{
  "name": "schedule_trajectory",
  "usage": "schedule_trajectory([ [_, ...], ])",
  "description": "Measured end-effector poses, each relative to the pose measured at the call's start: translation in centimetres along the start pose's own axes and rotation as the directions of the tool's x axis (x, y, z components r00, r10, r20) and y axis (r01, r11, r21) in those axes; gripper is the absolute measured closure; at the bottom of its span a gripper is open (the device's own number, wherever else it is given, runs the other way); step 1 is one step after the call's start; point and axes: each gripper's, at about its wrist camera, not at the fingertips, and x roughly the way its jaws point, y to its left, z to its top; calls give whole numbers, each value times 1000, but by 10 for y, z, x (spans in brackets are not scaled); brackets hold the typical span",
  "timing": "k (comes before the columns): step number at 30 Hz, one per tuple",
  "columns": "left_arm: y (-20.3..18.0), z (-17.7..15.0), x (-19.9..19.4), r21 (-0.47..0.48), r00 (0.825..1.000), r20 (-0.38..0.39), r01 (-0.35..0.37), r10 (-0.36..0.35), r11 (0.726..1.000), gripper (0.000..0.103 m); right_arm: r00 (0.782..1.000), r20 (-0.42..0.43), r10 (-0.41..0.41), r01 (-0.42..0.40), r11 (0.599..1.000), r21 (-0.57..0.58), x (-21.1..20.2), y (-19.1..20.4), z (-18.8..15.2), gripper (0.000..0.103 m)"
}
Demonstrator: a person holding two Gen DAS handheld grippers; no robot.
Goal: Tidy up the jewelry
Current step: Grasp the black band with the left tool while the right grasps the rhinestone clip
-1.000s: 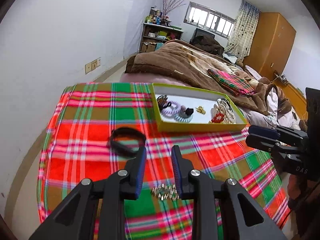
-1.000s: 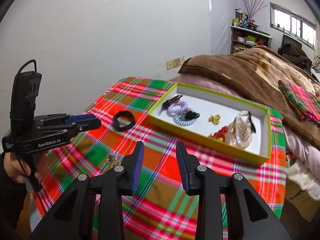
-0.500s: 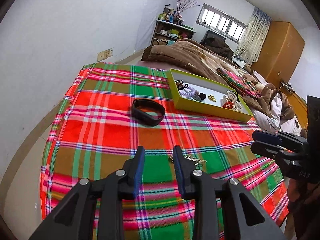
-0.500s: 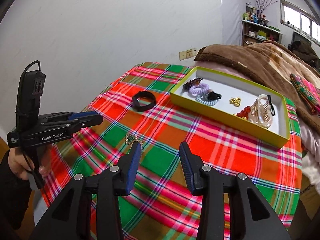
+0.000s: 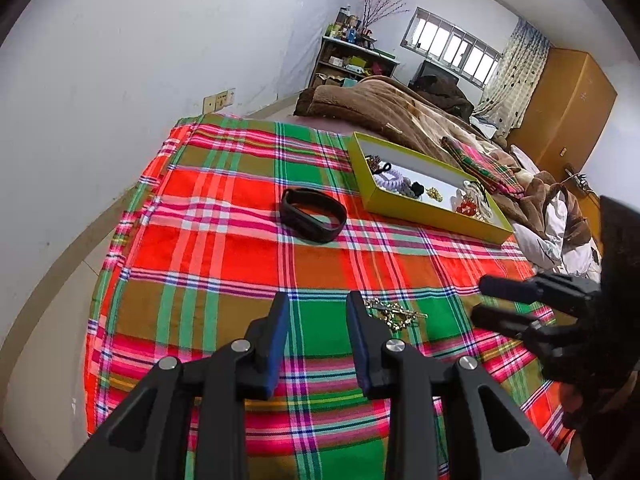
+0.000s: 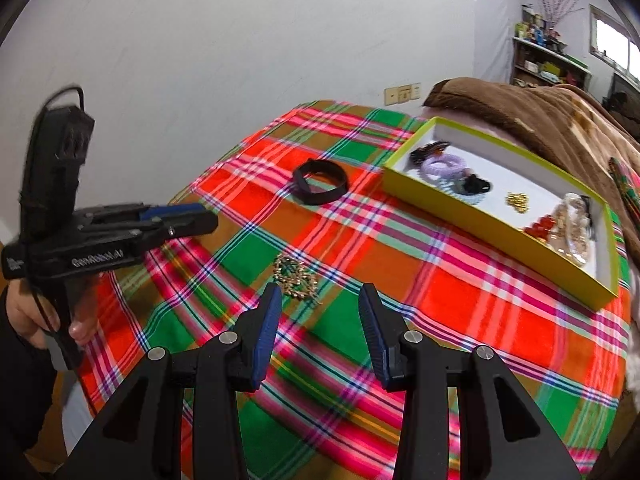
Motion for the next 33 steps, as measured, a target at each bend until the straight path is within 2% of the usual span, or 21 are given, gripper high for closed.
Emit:
schedule_trajectory([
  [9,15,11,0,-18,1000,12,-9,9,1000,73,998,-67,21,-26,997,-73,36,15,8,62],
  [16,21,19,7,-20,1000,8,-6,6,1000,73,993,-114,-3,-9,994,-108,55,19,9,62],
  [18,21,22,10,-18,1000,5,-6,6,1000,73,995,-102,-21,9,993,-120,56,20,9,63],
  [20,21,26,13,-19,1000,1,-1,1,1000,73,994,-93,-49,37,991,-126,56,20,9,77],
  [33,18,40,49,-47,999,-51,11,-14,999,72,995,-57,-84,80,993,-82,43,5,-1,77],
])
